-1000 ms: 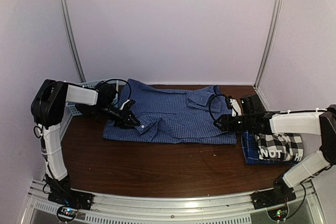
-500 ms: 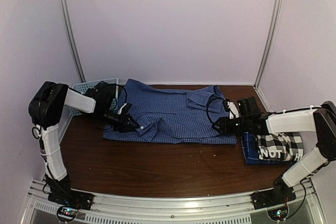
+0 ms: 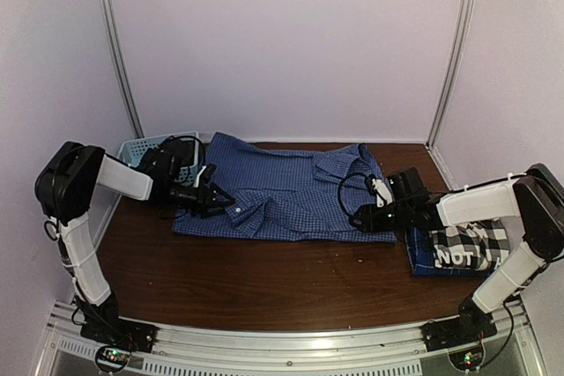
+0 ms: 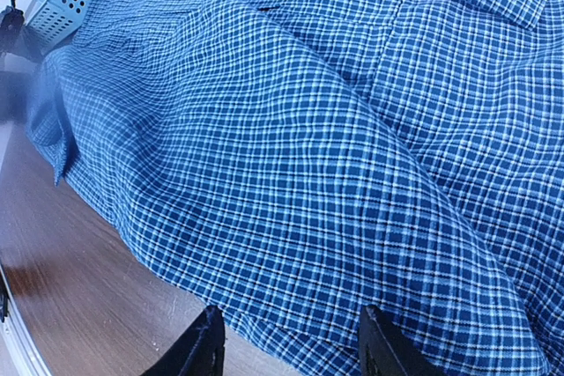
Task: Fold and stack the long sleeve shirts
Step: Adjust the sleeve of the 1/3-folded shirt.
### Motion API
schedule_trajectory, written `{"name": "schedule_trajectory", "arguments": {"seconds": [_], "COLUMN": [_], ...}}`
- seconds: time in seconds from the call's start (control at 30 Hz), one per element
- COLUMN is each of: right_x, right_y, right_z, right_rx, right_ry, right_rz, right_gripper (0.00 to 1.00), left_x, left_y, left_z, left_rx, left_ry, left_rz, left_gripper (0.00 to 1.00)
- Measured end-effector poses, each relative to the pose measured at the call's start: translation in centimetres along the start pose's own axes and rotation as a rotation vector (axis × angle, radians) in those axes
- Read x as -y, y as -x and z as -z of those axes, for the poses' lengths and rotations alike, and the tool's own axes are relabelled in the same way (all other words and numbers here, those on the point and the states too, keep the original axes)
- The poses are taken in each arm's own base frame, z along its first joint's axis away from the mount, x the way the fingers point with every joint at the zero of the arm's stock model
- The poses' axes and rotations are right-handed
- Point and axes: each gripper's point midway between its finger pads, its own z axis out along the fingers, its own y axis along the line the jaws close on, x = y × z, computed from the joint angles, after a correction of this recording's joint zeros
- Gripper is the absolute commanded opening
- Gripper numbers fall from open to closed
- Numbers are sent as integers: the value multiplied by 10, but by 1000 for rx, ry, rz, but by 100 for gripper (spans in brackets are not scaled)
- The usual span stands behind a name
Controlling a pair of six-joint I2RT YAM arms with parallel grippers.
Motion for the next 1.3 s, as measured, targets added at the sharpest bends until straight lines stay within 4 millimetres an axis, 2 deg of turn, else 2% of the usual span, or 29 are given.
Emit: {"name": "schedule_trajectory", "arguments": {"seconds": [0.2, 0.4, 0.57, 0.67, 0.83, 1.03, 1.3], "right_x": [-4, -6, -7, -5, 1, 10, 16], "right_y": [4, 0, -3, -2, -3, -5, 5], "right_z": [-1, -5, -7, -7, -7, -6, -9], "right_rx": [4, -12, -20, -16, -17, -19, 0], "right_ry": [6, 8, 7, -4, -39, -89, -133], "right_rz": [6, 8, 1, -1, 0, 13, 18], "right_gripper": [52, 52, 52, 52, 52, 53, 53], "left_x": [0, 3, 10, 11, 12, 9, 16], "left_y": [-13, -30, -24, -22, -18, -3, 13], "left_z": [-8, -19, -19, -19, -19, -10, 1], "left_rx": [3, 14, 49, 55, 44, 12, -51], "left_ry": [-8, -24, -51, -55, -53, -22, 12], "left_rz": [8, 17, 2, -6, -7, 14, 10], "left_gripper": [42, 22, 10, 0, 0, 0, 0]}}
